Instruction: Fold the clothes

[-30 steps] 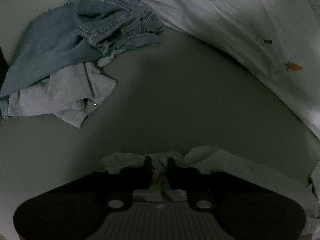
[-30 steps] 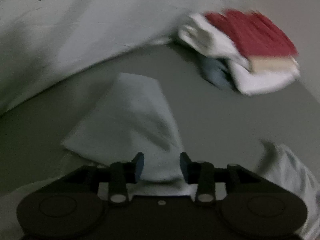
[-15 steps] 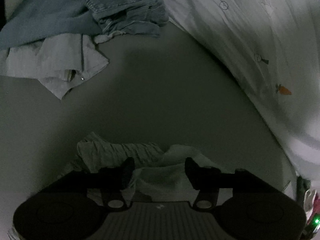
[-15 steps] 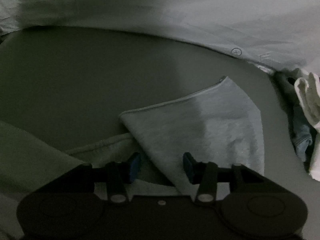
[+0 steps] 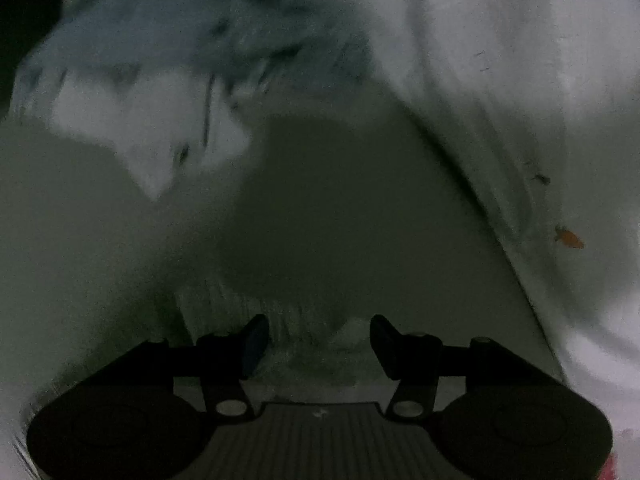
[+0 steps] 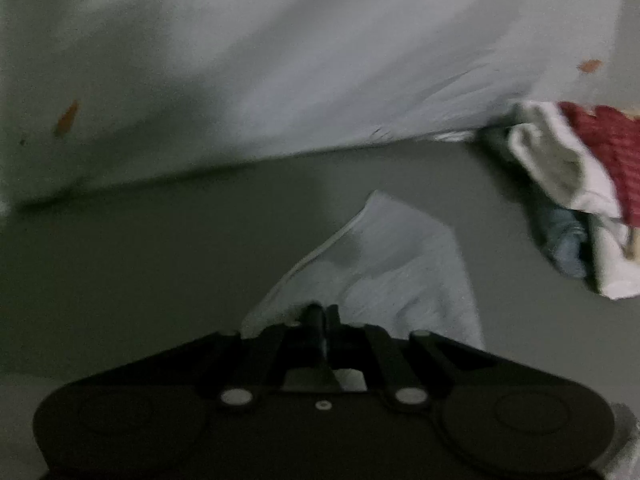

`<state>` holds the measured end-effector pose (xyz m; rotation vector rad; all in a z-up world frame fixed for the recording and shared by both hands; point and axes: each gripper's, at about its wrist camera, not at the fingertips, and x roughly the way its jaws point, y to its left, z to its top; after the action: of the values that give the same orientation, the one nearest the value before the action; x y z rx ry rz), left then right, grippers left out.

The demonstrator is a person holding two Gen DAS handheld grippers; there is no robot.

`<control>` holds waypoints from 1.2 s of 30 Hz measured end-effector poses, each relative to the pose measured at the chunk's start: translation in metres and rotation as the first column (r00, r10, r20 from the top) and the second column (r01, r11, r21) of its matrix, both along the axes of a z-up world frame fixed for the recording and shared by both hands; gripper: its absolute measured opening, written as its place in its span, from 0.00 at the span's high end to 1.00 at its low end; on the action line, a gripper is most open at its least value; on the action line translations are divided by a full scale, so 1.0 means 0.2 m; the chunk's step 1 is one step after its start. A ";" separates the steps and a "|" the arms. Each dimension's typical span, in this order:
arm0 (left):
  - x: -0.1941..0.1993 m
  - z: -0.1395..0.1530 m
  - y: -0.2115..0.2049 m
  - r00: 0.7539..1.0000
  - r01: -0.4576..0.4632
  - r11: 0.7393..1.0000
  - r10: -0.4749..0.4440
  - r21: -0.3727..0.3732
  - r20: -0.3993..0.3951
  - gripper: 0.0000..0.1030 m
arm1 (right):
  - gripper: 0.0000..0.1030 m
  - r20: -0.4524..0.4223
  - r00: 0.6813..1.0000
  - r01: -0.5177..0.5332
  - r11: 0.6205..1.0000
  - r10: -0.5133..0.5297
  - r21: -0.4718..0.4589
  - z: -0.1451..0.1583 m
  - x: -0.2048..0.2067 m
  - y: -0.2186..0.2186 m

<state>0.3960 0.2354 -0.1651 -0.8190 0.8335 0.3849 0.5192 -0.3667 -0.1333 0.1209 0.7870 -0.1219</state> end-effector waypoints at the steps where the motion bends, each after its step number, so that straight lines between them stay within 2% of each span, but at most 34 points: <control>1: 0.03 -0.01 0.00 1.000 0.018 1.000 -0.018 0.012 -0.009 0.43 | 0.99 0.014 1.000 0.021 1.000 -0.021 0.011 0.03 -0.01 -0.03; 3: 0.08 -0.02 0.00 0.998 0.054 0.998 -0.053 0.037 -0.028 0.37 | 0.99 0.039 0.997 0.059 0.998 -0.060 0.028 0.06 -0.03 -0.09; 9: 0.23 -0.06 0.00 0.984 0.164 0.981 -0.155 0.106 -0.091 0.37 | 0.99 0.072 0.982 0.169 0.983 -0.173 0.067 0.08 -0.08 -0.24; 11: 0.27 -0.09 -0.03 0.974 0.209 0.970 -0.195 0.127 -0.113 0.36 | 0.99 0.082 0.973 0.207 0.973 -0.215 0.097 0.09 -0.14 -0.28; 14: 0.31 -0.13 -0.08 0.957 0.263 0.950 -0.235 0.169 -0.172 0.30 | 0.99 0.085 0.960 0.256 0.960 -0.266 0.111 0.10 -0.21 -0.33; 18: 0.33 -0.18 -0.12 0.938 0.312 0.931 -0.270 0.189 -0.216 0.32 | 0.99 0.084 0.941 0.315 0.939 -0.328 0.134 0.09 -0.27 -0.41; 19: 0.33 -0.19 -0.13 0.935 0.321 0.929 -0.279 0.185 -0.219 0.34 | 0.99 0.087 0.935 0.330 0.932 -0.345 0.152 0.09 -0.28 -0.44; 20: 0.34 -0.18 -0.14 0.932 0.329 0.925 -0.286 0.192 -0.222 0.43 | 0.99 0.091 0.928 0.343 0.923 -0.362 0.176 0.09 -0.29 -0.46; 21: 0.34 -0.18 -0.15 0.931 0.338 0.917 -0.293 0.212 -0.218 0.67 | 0.99 0.097 0.920 0.354 0.911 -0.380 0.211 0.10 -0.30 -0.48; 23: 0.33 -0.18 -0.15 0.937 0.328 0.926 -0.294 0.188 -0.188 0.84 | 0.99 0.117 0.904 0.366 0.886 -0.411 0.286 0.13 -0.31 -0.53; 24: 0.33 -0.16 -0.14 0.948 0.301 0.934 -0.272 0.191 -0.164 0.89 | 0.99 0.135 0.896 0.364 0.874 -0.423 0.321 0.15 -0.32 -0.55; 26: 0.32 -0.08 -0.14 0.966 0.252 0.926 -0.222 0.281 -0.134 0.91 | 0.99 0.190 0.875 0.350 0.853 -0.445 0.387 0.23 -0.33 -0.60; 27: 0.31 -0.03 -0.14 0.973 0.226 0.919 -0.199 0.322 -0.115 0.91 | 0.99 0.221 0.860 0.344 0.841 -0.461 0.416 0.27 -0.34 -0.63; 29: 0.27 0.09 -0.14 0.984 0.176 0.912 -0.172 0.371 -0.043 0.91 | 0.99 0.309 0.795 0.326 0.796 -0.523 0.510 0.39 -0.40 -0.70; 31: 0.23 0.21 -0.12 0.990 0.115 0.912 -0.138 0.394 0.031 0.91 | 0.99 0.382 0.706 0.259 0.720 -0.596 0.644 0.46 -0.50 -0.79; 32: 0.21 0.26 -0.11 0.992 0.079 0.913 -0.113 0.400 0.063 0.91 | 0.99 0.412 0.652 0.209 0.674 -0.636 0.709 0.48 -0.56 -0.83; 33: 0.20 0.28 -0.08 0.994 0.040 0.924 -0.077 0.380 0.083 0.91 | 0.99 0.430 0.606 0.176 0.639 -0.670 0.749 0.49 -0.61 -0.87; 34: 0.19 0.29 -0.05 0.994 0.002 0.933 -0.041 0.359 0.102 0.91 | 0.99 0.439 0.570 0.170 0.622 -0.695 0.764 0.51 -0.66 -0.90; 36: 0.16 0.29 0.01 0.992 -0.066 0.947 0.028 0.313 0.126 0.91 | 0.99 0.452 0.526 0.223 0.629 -0.721 0.745 0.54 -0.74 -0.95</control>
<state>0.4286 0.2375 -0.1062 -0.5567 0.6195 0.4927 0.3704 -0.5558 -0.0244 0.9958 -0.0975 -0.3566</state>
